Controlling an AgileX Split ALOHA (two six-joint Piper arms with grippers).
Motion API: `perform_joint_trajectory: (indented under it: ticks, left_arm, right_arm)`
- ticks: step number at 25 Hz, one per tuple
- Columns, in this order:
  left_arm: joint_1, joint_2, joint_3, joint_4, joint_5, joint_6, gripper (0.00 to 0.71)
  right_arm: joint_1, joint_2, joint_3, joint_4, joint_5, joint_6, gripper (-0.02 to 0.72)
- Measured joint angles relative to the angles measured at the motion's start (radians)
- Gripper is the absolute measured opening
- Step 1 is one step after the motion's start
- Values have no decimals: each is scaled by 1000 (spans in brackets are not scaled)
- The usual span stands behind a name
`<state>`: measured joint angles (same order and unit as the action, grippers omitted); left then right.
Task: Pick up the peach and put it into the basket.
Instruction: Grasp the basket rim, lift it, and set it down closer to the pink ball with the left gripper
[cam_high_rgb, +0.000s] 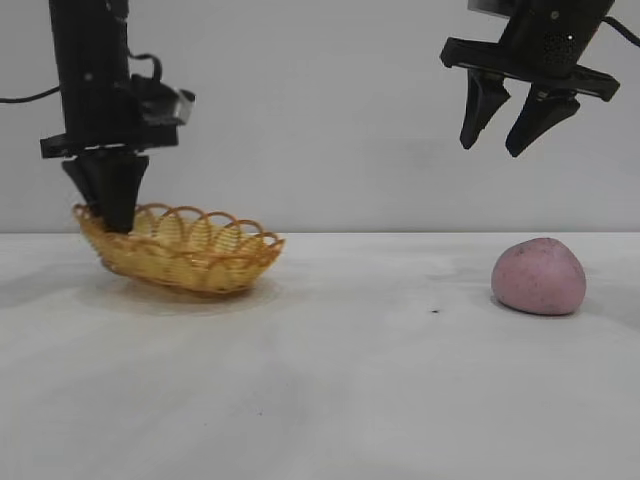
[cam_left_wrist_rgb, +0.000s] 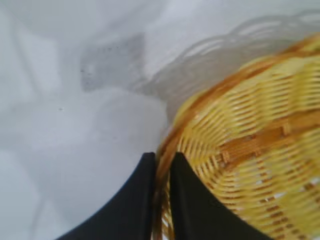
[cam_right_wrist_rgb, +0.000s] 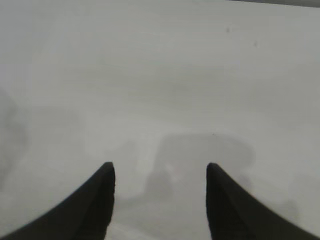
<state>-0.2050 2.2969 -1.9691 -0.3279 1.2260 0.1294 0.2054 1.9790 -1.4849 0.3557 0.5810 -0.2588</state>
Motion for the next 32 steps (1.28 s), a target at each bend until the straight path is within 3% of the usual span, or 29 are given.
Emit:
perform_joint_trajectory:
  ticks: [5, 13, 26, 32]
  left_arm:
    - [-22, 0, 0, -83, -2, -21, 0]
    - [-116, 0, 81, -114, -4, -43, 0]
    - [-116, 0, 211, -197, -185, -119, 0]
    - [-116, -1, 240, -211, -212, -123, 0]
  right_arm:
    - [0, 0, 0, 0, 0, 0, 361]
    - [0, 0, 0, 2, 0, 0, 361]
    - [0, 0, 0, 2, 0, -7, 361]
    - [0, 0, 0, 2, -1, -9, 361]
